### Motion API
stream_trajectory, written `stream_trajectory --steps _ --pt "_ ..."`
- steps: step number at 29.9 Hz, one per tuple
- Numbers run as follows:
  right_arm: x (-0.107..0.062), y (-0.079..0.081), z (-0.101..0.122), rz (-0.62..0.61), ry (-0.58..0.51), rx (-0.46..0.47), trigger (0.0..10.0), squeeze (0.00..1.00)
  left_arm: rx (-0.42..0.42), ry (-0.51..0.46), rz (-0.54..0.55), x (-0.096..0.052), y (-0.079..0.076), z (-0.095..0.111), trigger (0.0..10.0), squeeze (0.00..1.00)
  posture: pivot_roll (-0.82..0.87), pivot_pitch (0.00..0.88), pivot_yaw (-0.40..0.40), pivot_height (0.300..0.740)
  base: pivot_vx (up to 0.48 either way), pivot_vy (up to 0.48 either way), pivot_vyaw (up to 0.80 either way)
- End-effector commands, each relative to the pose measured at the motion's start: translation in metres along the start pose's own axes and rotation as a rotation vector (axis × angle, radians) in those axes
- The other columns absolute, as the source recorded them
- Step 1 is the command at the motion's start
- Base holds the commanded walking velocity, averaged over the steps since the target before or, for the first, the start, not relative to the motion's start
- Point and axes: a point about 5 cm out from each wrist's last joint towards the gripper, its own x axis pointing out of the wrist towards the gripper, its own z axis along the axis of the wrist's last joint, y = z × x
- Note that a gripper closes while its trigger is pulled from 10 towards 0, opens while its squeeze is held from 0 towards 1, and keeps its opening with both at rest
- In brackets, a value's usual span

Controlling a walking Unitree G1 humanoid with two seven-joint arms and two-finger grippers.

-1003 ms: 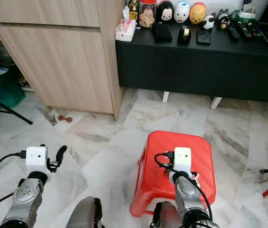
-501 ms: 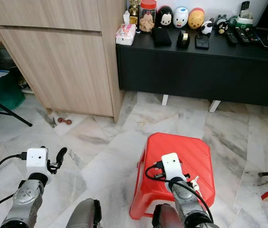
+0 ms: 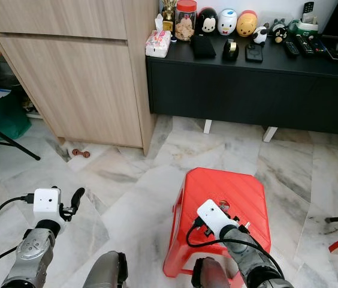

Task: Hang keys on a hook

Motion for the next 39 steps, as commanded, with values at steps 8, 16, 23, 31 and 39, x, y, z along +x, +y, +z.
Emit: stream_trajectory --steps 8,16,23,31,39 --pt "-0.003 0.015 -0.012 0.076 0.039 -0.069 10.0 0.00 0.015 0.028 -0.002 -0.008 0.005 -0.009 10.0 0.00 0.18 0.109 -0.023 0.622 0.000 0.000 0.00" --pt "-0.003 0.009 -0.017 0.009 0.091 -0.093 10.0 0.00 0.015 0.035 -0.002 -0.012 0.004 -0.012 10.0 0.00 0.18 0.133 -0.024 0.622 0.000 0.000 0.00" --pt "-0.003 0.004 -0.015 -0.016 0.087 -0.099 10.0 0.00 0.014 0.035 0.000 -0.015 0.003 -0.013 10.0 0.00 0.17 0.155 -0.029 0.622 0.000 0.000 0.00" --pt "0.000 0.010 -0.011 0.006 0.087 -0.107 10.0 0.00 0.014 0.039 0.008 -0.021 0.004 -0.016 10.0 0.00 0.18 0.175 -0.035 0.622 0.000 0.000 0.00" --pt "-0.001 0.009 -0.014 -0.005 0.099 -0.114 10.0 0.00 0.012 0.040 0.015 -0.026 0.004 -0.017 10.0 0.00 0.18 0.198 -0.043 0.622 0.000 0.000 0.00"
